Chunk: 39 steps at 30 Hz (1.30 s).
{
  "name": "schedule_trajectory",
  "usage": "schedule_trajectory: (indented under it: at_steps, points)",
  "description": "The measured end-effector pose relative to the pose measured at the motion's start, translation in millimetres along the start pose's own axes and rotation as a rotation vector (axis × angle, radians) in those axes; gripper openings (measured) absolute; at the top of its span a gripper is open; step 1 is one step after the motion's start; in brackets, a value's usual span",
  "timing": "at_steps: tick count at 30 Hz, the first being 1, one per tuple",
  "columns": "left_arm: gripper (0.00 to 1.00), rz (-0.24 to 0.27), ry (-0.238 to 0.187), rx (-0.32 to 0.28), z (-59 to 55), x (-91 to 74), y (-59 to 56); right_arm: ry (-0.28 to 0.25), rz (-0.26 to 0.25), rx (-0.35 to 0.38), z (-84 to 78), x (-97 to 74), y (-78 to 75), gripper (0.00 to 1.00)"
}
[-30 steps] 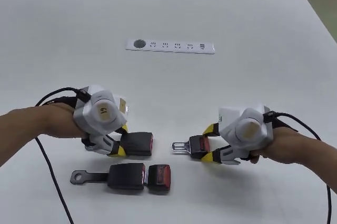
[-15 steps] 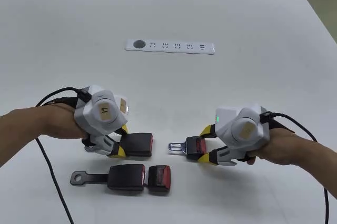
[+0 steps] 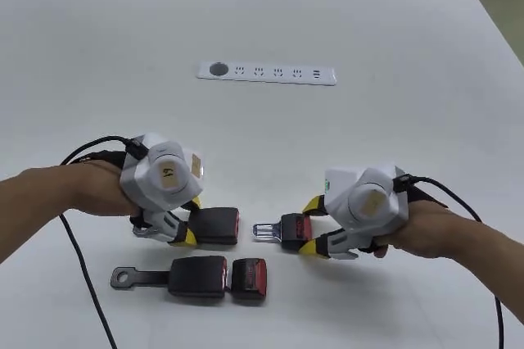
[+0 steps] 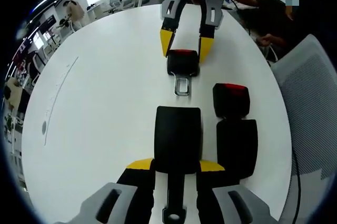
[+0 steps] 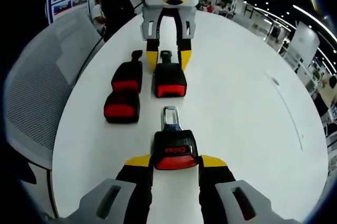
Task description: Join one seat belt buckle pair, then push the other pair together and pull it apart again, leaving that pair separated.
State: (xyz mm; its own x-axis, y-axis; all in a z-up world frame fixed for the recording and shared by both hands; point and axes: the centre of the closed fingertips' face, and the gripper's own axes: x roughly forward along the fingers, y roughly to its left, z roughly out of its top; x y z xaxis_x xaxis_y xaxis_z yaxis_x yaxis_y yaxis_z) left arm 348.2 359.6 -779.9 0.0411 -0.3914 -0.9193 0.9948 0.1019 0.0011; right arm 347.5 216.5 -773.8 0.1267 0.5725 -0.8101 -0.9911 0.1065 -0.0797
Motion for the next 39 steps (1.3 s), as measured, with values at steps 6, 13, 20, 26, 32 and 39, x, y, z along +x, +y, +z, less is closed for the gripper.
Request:
schedule_trajectory:
  at_steps: [6, 13, 20, 26, 32, 39]
  points:
    - [0.31, 0.0, 0.006, 0.004, 0.1, 1.0, -1.1, -0.002, 0.005, 0.003, 6.4, 3.1, 1.6, 0.3]
    - [0.31, 0.0, 0.011, 0.007, 0.4, 1.0, -1.1, -0.005, 0.012, 0.008, 13.1, 6.6, 1.7, 0.3]
    - [0.31, 0.0, 0.012, 0.009, -0.4, 2.3, -0.5, -0.011, 0.016, 0.008, 19.6, 12.7, -0.4, 0.3]
    - [0.31, -0.002, 0.009, 0.007, -0.3, 2.3, -0.3, -0.02, 0.02, 0.01, 25.7, 18.5, -0.4, 0.3]
    - [0.31, -0.003, 0.003, 0.009, -0.7, 2.2, 0.1, -0.033, 0.023, 0.004, 33.7, 22.5, 2.2, 0.3]
    - [0.31, -0.002, 0.002, 0.007, -1.0, 2.1, 0.4, -0.016, 0.02, -0.008, 31.8, 23.8, 1.8, 0.29]
